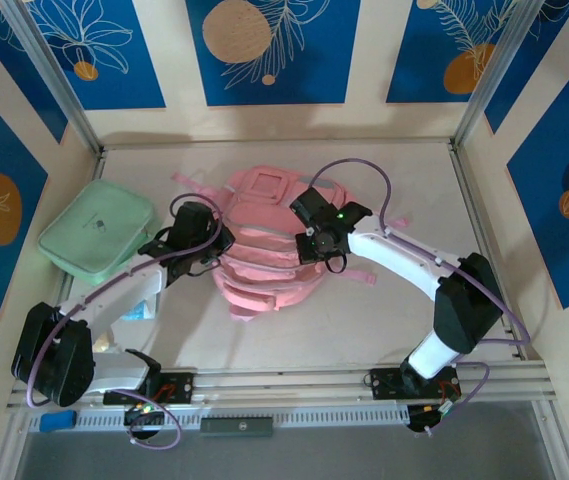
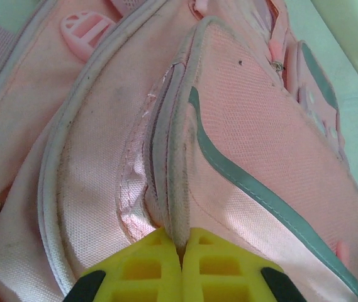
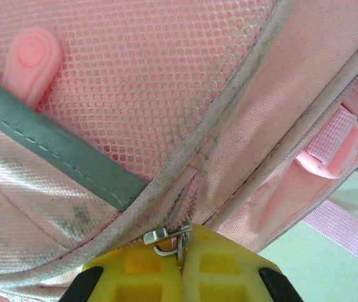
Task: Pack the student bag
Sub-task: Zip the student bag at the center of the table, then reset both arms
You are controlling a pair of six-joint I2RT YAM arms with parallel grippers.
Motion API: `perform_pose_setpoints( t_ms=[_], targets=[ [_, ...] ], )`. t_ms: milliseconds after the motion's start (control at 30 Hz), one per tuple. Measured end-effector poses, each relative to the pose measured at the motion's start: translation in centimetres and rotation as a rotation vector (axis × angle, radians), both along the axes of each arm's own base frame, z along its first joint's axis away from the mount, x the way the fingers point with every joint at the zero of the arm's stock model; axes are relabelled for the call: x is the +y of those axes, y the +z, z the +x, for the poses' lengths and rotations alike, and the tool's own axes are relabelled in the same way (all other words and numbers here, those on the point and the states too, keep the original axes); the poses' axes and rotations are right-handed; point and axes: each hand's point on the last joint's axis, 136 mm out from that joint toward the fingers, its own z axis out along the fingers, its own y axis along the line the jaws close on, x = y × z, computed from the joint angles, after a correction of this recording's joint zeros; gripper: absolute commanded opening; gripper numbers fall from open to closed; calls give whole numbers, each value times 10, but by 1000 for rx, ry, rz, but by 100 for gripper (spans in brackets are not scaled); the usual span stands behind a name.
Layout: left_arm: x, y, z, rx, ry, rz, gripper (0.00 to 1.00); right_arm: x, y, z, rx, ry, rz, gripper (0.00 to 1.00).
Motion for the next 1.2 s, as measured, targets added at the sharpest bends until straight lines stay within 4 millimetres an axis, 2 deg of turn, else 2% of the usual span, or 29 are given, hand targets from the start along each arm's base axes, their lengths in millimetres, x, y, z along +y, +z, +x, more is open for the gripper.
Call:
perform_pose_setpoints(
  t_ms=[33, 100, 200, 300, 367, 433, 467, 500, 567, 633, 733, 800, 867, 933, 1000, 1100, 1200],
  targets=[
    [1, -1, -1, -2, -16, 17, 41, 0, 0, -1, 2, 7, 2, 28],
    [8, -2, -3, -5, -31, 57, 53, -5, 3, -1, -5, 10, 7, 48],
    [21, 10, -9, -47, -55, 119, 71, -24, 21, -3, -50, -28, 49, 68],
    [40, 35, -15, -144, -59, 208, 98, -62, 45, 4, -144, -145, 111, 73],
    [64, 48, -17, -202, -19, 302, 100, -98, 54, 12, -223, -266, 131, 73],
    [95, 55, -14, -255, 48, 427, 99, -144, 51, 19, -310, -414, 116, 76],
    [109, 52, -13, -271, 74, 490, 99, -164, 46, 20, -343, -479, 98, 93],
    [122, 46, -12, -276, 92, 560, 99, -185, 36, 20, -375, -540, 73, 99],
    [146, 25, -10, -269, 105, 707, 99, -215, 13, 20, -414, -619, 18, 99],
    [164, -6, -10, -251, 80, 850, 99, -240, -14, 19, -432, -675, -24, 99],
    [178, -47, -10, -241, 18, 969, 99, -263, -50, 20, -440, -713, -61, 99],
    [183, -70, -8, -245, -28, 1024, 99, -268, -69, 22, -440, -700, -61, 99],
    [180, -81, -4, -271, -73, 1038, 99, -262, -75, 29, -455, -655, -33, 99],
    [173, -78, 6, -333, -102, 1030, 99, -250, -70, 46, -512, -584, 25, 99],
    [163, -67, 21, -427, -106, 1012, 99, -237, -58, 65, -585, -501, 84, 99],
    [153, -59, 35, -512, -130, 972, 99, -221, -48, 82, -656, -387, 132, 99],
    [148, -61, 44, -556, -152, 934, 99, -208, -43, 93, -710, -293, 165, 99]
  ],
)
